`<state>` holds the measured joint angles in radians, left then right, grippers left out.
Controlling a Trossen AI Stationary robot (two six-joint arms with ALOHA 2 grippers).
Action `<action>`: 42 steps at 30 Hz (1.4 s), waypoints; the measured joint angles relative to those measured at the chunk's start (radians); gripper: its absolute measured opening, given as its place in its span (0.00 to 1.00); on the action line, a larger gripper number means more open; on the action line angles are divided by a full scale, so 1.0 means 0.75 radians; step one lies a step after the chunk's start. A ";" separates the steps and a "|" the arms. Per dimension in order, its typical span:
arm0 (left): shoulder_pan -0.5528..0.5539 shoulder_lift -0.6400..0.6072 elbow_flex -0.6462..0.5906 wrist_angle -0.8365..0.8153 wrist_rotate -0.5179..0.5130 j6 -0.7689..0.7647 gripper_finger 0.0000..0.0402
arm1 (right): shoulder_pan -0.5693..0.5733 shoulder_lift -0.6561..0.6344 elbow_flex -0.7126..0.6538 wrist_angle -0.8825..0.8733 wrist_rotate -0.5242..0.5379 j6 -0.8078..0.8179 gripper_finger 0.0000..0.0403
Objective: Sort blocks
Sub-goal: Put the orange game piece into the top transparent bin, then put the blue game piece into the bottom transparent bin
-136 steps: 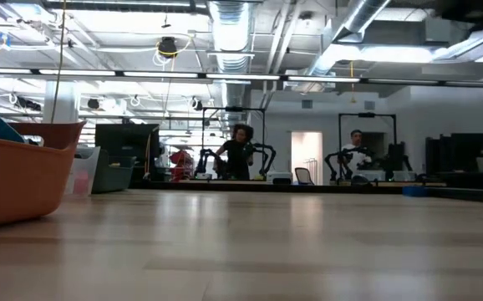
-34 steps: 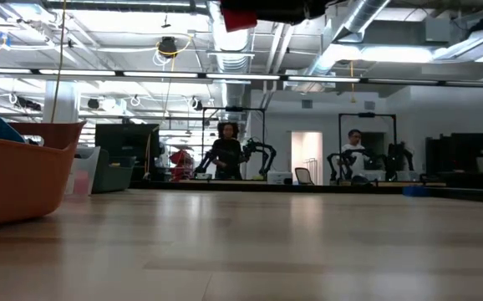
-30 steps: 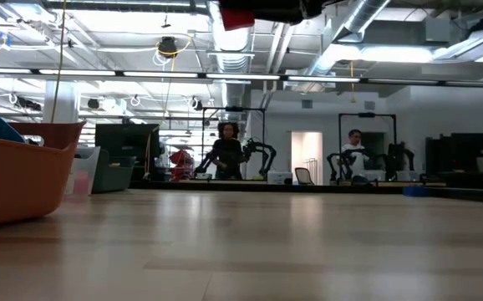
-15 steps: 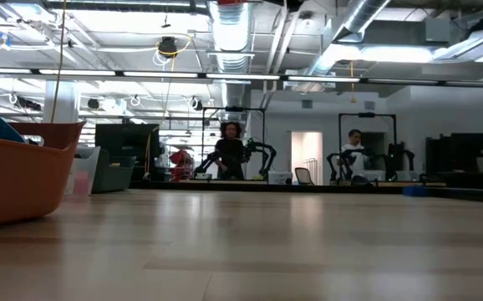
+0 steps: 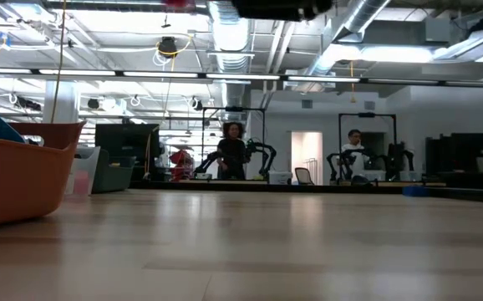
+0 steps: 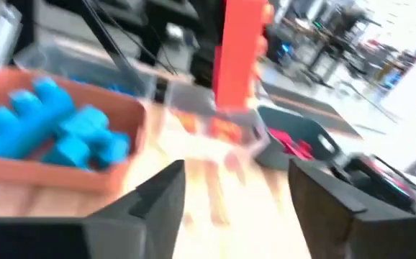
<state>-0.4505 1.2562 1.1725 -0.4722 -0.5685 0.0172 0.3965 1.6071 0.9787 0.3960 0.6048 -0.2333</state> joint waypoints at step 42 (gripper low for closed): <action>0.063 -0.218 -0.213 -0.543 -0.244 -0.690 0.47 | -0.271 -0.382 0.000 -1.107 0.446 0.863 0.67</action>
<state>-0.4034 1.0927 1.0130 -0.8793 -0.7517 -0.5006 0.1929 1.3204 0.9787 -0.4342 0.9394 0.4139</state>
